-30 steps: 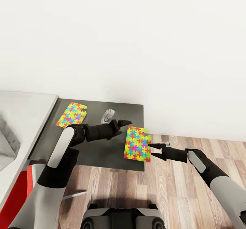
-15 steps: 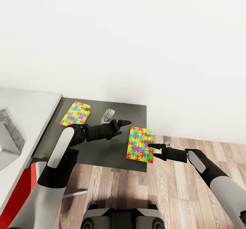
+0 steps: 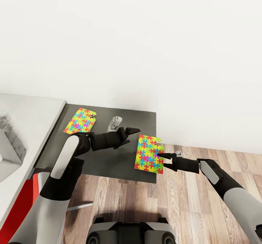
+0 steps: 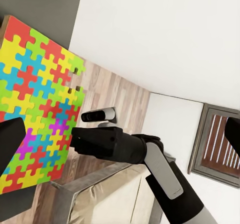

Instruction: Put all the toys in the child's room - the three board games (two on the bed and one on the table), the two jigsaw puzzles on the table, and the tennis ball on the table - inside the toy box on the table in the child's room.

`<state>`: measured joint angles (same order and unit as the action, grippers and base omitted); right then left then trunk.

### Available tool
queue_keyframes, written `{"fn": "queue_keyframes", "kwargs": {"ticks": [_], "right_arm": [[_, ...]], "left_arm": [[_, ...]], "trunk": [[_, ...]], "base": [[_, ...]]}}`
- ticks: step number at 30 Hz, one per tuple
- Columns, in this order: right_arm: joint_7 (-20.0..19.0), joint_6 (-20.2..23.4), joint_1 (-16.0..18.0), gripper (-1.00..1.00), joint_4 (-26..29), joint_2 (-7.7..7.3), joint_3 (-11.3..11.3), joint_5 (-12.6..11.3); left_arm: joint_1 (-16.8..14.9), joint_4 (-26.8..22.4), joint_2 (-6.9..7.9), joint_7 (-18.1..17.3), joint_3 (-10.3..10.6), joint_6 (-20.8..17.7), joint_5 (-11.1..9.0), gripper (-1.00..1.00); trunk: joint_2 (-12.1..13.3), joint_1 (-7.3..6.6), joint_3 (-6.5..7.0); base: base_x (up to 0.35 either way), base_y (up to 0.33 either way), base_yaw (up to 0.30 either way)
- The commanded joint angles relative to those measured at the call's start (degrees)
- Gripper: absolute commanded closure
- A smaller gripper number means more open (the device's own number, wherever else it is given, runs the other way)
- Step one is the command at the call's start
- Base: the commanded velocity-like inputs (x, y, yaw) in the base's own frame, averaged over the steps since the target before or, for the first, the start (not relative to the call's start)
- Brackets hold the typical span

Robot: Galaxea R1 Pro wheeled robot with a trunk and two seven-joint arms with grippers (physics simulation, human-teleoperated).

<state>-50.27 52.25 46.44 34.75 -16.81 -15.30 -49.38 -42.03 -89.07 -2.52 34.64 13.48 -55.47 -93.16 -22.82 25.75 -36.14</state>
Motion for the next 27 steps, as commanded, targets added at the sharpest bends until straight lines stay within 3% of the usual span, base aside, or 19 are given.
{"fn": "queue_keyframes", "kwargs": {"ticks": [1,8,9,27], "right_arm": [[-0.12,0.14,0.05,-1.00,-0.02,-0.06,-0.22,-0.19],[-0.10,0.11,0.05,-1.00,-0.03,-0.06,-0.15,-0.19],[-0.10,0.08,0.05,1.00,-0.03,-0.06,-0.14,-0.19],[-0.38,-0.23,0.05,1.00,0.48,-0.35,0.28,-0.28]], "left_arm": [[-0.05,-0.04,-0.03,0.58,-0.03,-0.08,-0.54,-1.00],[-0.03,-0.04,-0.03,0.59,-0.03,-0.08,-0.53,-1.00],[-0.02,-0.02,-0.03,0.60,-0.03,-0.08,-0.53,-1.00],[0.00,0.03,-0.03,0.61,-0.03,-0.08,-0.51,-1.00]], "trunk": [[-0.09,0.03,-0.07],[-0.09,0.03,-0.07],[-0.09,0.03,-0.07],[-0.09,0.03,-0.07]], "base": [[0.000,0.000,0.078],[0.000,0.000,0.077],[0.000,0.000,0.041],[0.000,0.000,0.009]]}}
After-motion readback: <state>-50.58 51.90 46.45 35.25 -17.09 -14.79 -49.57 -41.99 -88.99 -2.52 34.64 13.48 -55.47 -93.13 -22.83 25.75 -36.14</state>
